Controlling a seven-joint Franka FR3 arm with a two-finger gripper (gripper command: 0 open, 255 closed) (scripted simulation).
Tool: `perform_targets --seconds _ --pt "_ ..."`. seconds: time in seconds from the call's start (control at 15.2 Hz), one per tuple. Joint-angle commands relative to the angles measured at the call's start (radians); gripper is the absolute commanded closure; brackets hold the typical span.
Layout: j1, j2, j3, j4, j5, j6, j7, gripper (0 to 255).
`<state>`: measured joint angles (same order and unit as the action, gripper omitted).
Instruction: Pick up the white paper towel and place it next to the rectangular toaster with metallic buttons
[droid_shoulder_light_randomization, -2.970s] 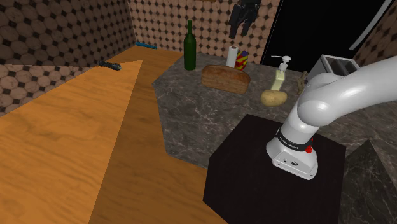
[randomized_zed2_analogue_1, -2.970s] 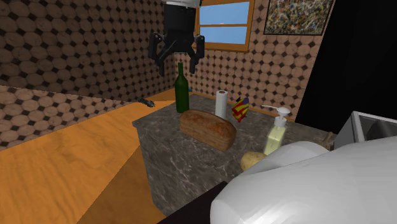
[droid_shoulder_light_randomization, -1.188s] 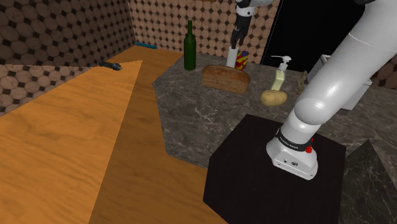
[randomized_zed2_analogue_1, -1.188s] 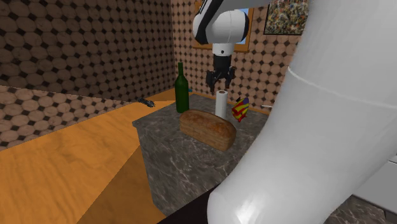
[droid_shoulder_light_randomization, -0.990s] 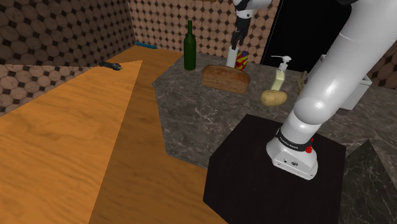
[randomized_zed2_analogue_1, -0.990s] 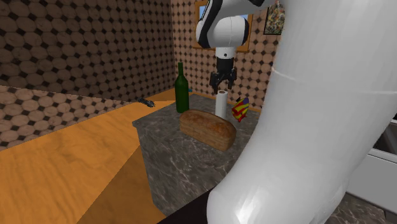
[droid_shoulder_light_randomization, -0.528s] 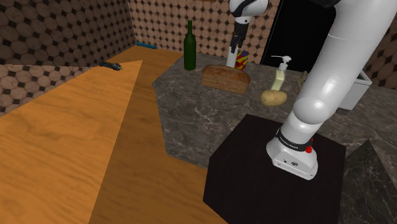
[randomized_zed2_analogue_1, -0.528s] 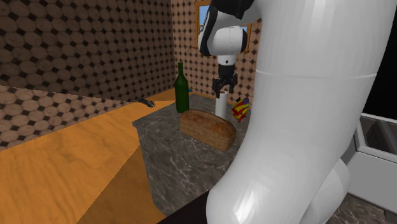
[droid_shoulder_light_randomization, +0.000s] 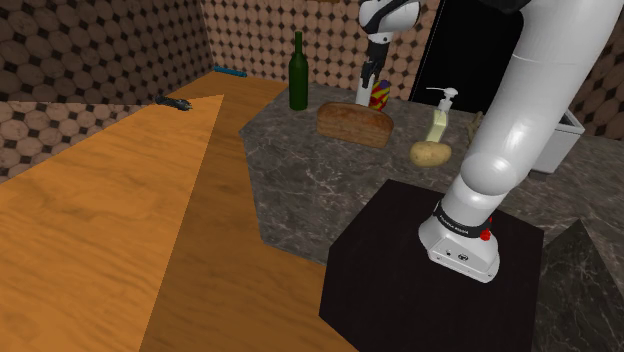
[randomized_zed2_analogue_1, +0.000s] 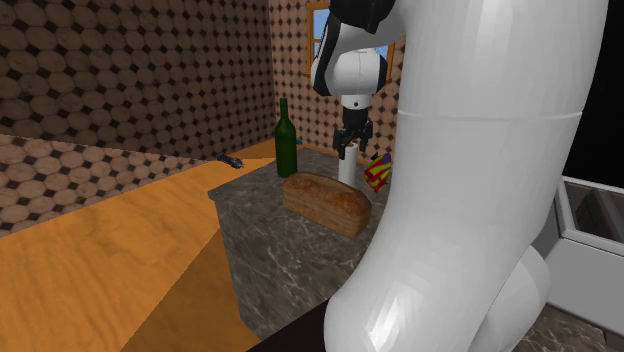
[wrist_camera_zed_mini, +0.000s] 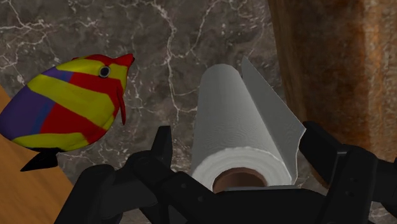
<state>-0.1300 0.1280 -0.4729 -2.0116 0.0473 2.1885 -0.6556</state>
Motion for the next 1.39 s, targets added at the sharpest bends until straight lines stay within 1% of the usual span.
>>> perform_targets --seconds 0.0,0.07,0.13,0.73,1.32 --pt "0.000 0.000 0.000 0.000 0.000 0.001 0.000 0" --pt "0.000 0.000 0.000 0.000 0.000 0.001 0.000 0" --pt "0.000 0.000 0.000 0.000 0.000 0.001 0.000 255" --pt "0.000 0.000 0.000 0.000 0.000 0.001 0.000 255" --pt "0.005 -0.046 -0.002 0.072 -0.027 -0.113 0.017 255"
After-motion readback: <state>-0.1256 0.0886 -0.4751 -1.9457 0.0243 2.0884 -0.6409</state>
